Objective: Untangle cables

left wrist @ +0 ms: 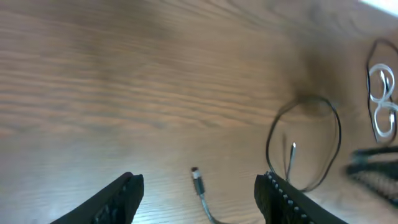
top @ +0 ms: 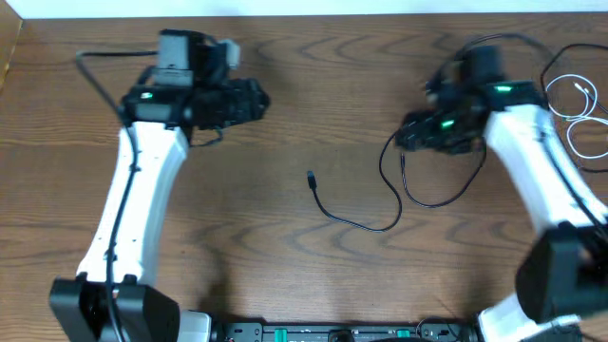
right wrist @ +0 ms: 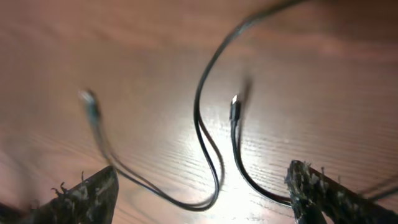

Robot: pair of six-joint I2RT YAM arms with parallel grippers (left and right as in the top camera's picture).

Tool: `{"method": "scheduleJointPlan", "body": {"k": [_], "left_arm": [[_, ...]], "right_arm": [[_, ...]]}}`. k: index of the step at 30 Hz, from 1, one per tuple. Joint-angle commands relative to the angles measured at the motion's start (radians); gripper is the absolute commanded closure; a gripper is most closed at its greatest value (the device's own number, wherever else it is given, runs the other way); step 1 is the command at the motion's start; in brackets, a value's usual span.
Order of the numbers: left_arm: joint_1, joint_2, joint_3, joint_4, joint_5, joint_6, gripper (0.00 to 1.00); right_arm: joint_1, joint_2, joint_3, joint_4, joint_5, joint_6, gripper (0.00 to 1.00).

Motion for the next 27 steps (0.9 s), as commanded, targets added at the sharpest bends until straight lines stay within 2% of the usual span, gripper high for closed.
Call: {"method": "scheduleJointPlan", "body": {"k": [1,6,11,14,27], "left_arm": [[0.056,-0.034,0.009,-0.026,0.01,-0.008,0.37],[0.086,-0.034,0.009,-0.053,0.01,-0.005,0.37],[0.092,-0.034,0.009,-0.055,0.01,-0.005,0.37],[0.093,-0.034,0.009,-0.055,0.01,-0.005,0.37],[0.093,-0.034,0.009,-0.056,0.01,-0.005,0.37]], "right_arm": [[0.108,0.103,0.001,-0.024,0.164,-0.046,0.19],[0.212,0.199,0.001,-0.046,0.312,-0.009,0.24],[0.259,0.249,0.0,-0.065,0.364,0.018,0.31],[0.272,0.26,-0.014,-0.064,0.423,0.065,0.3],[0.286,0.263,-0.129,0.044,0.423,0.085,0.35]]}}
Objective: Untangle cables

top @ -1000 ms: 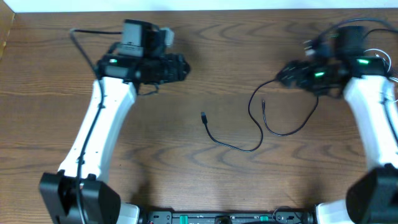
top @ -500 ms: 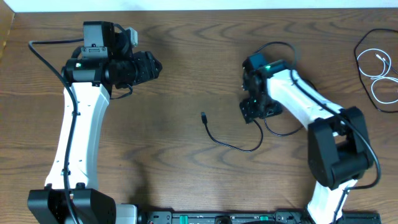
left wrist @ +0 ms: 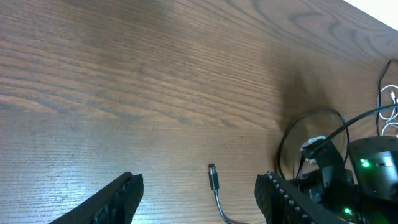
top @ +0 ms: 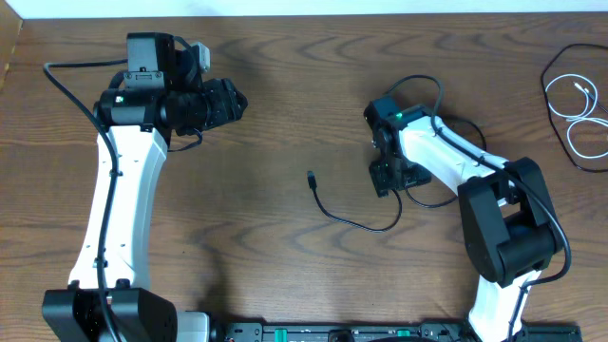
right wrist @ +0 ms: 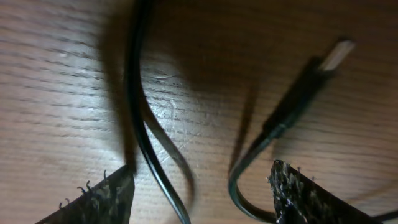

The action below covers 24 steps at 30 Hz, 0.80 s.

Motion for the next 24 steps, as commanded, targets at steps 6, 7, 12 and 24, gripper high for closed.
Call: {"method": "scheduleJointPlan", "body": {"k": [6,7,12,24], "left_arm": [[0.005,-0.015,0.009,-0.014,0.01,-0.006,0.37],[0.005,-0.015,0.009,-0.023,0.01,-0.006,0.37],[0.005,-0.015,0.009,-0.044,0.01,-0.006,0.37],[0.005,-0.015,0.009,-0.067,0.01,-0.006,0.37]], "right_arm": [[0.013,0.01,-0.073,0.05,0.02,0.049,0.46],[0.013,0.01,-0.077,0.053,0.02,0.06,0.53],[0.013,0.01,-0.083,0.064,0.009,0.109,0.99],[-0.04,-0.046,0.219,-0.11,-0.118,0.023,0.99]]}}
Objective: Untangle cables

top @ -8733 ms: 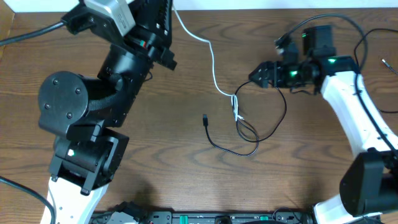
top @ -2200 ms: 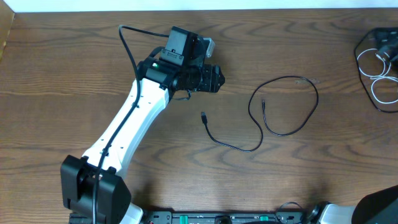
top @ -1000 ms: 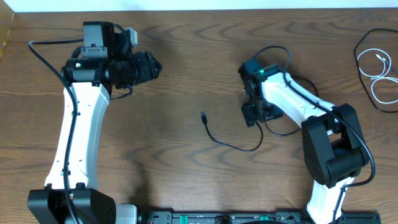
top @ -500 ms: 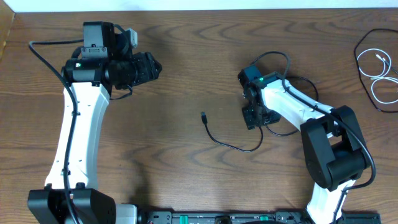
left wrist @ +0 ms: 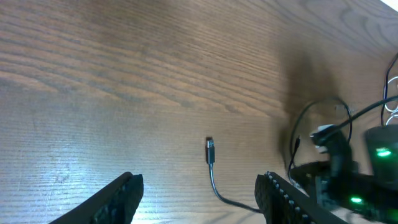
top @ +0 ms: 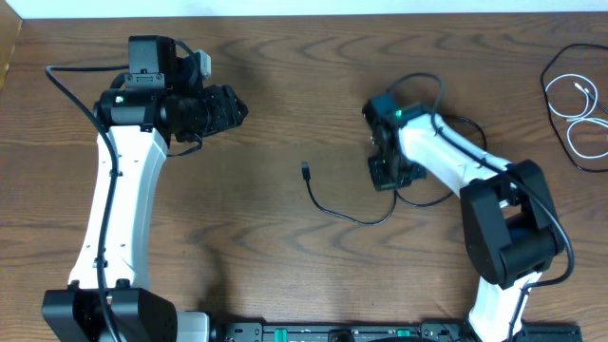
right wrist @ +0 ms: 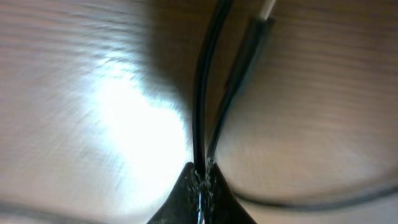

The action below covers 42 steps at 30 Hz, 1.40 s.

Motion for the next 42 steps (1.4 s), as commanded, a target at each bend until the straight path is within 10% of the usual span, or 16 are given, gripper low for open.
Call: {"method": "scheduleJointPlan", "body": {"k": [1,22,42], "left_arm": [[0.005,-0.015,0.009,-0.007,0.01,-0.006,0.37],[0.005,-0.015,0.009,-0.008,0.01,-0.006,0.37],[0.005,-0.015,0.009,-0.005,0.01,-0.006,0.37]], "right_arm": [[-0.049,-0.041,0.183,-0.079,-0.066,-0.072,0.99],[-0.715,-0.074,1.21,-0.126,-0.126,-0.009,0.99],[-1.06,0.188,1.207,-0.158,0.108,0.145,0.99]]}}
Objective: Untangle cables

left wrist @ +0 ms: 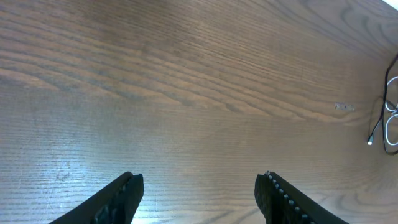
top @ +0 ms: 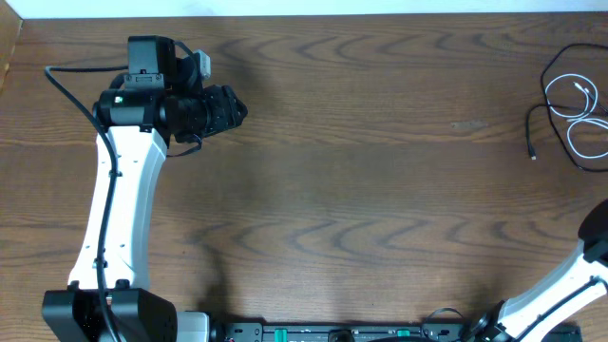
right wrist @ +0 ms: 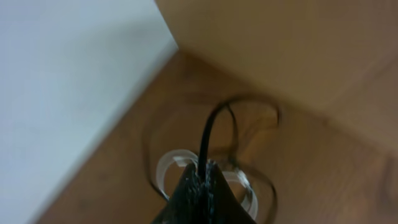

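Note:
A black cable [right wrist: 207,134] runs up out of my right gripper [right wrist: 205,171], which is shut on it. Below it lie a white cable coil [right wrist: 171,163] and thin black loops by the table's edge. In the overhead view the black cable [top: 554,84] and the white cable [top: 581,128] lie bunched at the far right, one black plug end [top: 532,154] pointing toward the table's middle. The right gripper itself is outside that view. My left gripper [left wrist: 199,193] hangs open and empty at the back left [top: 237,107].
A pale board or wall [right wrist: 280,43] rises just beyond the cables at the table's right edge. The right arm's lower link [top: 579,275] shows at the front right corner. A black rail [top: 332,332] runs along the table's front edge.
My right gripper, then shut on the black cable at the table's middle, is now at the far right edge, still holding it. The black cable has left the middle. The left arm stayed put.
The black cable lay looped in the table's middle with my right gripper open above it. Then the gripper was low over the loop, fingers either side of the strands. Then it was shut on them. Now the cable is at the far right beside the white one.

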Robot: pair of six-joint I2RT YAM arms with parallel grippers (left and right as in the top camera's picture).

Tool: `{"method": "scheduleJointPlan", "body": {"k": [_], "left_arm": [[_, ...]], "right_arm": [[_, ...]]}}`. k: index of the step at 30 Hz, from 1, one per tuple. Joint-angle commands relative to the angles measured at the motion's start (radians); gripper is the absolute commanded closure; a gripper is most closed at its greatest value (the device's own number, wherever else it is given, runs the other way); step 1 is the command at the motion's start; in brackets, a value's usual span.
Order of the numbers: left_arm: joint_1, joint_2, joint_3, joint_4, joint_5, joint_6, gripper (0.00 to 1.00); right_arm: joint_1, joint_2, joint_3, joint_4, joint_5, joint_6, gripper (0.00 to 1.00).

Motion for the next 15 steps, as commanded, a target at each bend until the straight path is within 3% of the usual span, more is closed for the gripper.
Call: {"method": "scheduleJointPlan", "body": {"k": [1,4,5,6,7,8,11,15], "left_arm": [[0.003,-0.013,0.009,0.0,0.01,-0.006,0.37],[0.003,-0.013,0.009,0.0,0.01,-0.006,0.37],[0.003,-0.013,0.009,0.0,0.009,-0.006,0.37],[0.003,-0.013,0.009,0.0,0.009,-0.006,0.37],[0.003,-0.013,0.009,0.0,0.01,-0.006,0.37],[0.003,-0.013,0.009,0.0,0.01,-0.006,0.37],[0.003,-0.013,0.009,0.0,0.01,-0.006,0.37],[0.003,-0.013,0.009,0.0,0.01,-0.006,0.37]], "right_arm": [[-0.013,0.08,-0.009,-0.121,0.096,0.069,0.99],[-0.024,0.133,-0.009,-0.19,0.112,0.068,0.97],[-0.028,0.147,-0.009,-0.199,0.112,0.068,0.89],[-0.032,0.163,-0.009,-0.204,0.111,0.068,0.74],[-0.039,0.185,-0.009,-0.21,0.102,0.068,0.35],[-0.043,0.204,-0.009,-0.218,0.08,0.068,0.1],[-0.052,0.241,-0.009,-0.257,0.008,0.068,0.01],[-0.053,0.245,-0.009,-0.302,-0.089,0.055,0.01]]}}
